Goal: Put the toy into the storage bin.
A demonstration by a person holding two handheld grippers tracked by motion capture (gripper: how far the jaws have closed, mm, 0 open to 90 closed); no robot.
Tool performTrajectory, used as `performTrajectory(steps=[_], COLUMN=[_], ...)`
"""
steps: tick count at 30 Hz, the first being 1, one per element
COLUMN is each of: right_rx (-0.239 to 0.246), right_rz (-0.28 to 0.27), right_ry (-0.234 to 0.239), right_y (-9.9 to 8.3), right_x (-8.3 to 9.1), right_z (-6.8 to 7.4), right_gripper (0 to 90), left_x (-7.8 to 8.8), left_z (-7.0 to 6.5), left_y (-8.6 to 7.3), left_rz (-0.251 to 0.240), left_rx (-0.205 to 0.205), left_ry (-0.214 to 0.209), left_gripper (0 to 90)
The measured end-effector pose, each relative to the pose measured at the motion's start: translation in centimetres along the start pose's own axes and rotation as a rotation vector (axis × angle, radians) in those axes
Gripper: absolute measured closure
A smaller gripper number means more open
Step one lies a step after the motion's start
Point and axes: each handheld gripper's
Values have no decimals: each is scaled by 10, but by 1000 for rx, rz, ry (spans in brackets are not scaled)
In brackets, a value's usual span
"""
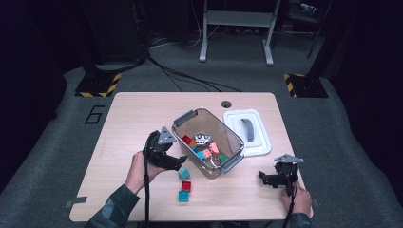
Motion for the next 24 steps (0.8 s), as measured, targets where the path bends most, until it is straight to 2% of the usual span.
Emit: performTrajectory(steps=[7,12,14,19,24], right_rx=[0,0,0,0,0], right_rz=[0,0,0,0,0], right_ry=[0,0,0,0,0], right_y=[0,0,0,0,0], right_x=[0,0,0,0,0], right_z=[0,0,0,0,0], right_gripper=[0,0,0,0,0], left_x=[-16,-38,-47,-63,-74], left_z=[4,0,-3,-8,-14], left_y=[-26,-47,-54,-62,-66], left_rz=[49,106,122,154,145], left_rx=[48,71,85,89,89], left_ry=[-17,-43,-53,-71,-77], left_gripper=[55,1,2,2,68])
Point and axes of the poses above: each handheld gripper's, and its own axes: x roughly backward along the jaws, y roughly out of its top, z roughly to its left, and after that the axes turned 8 degrees about y, right-handed
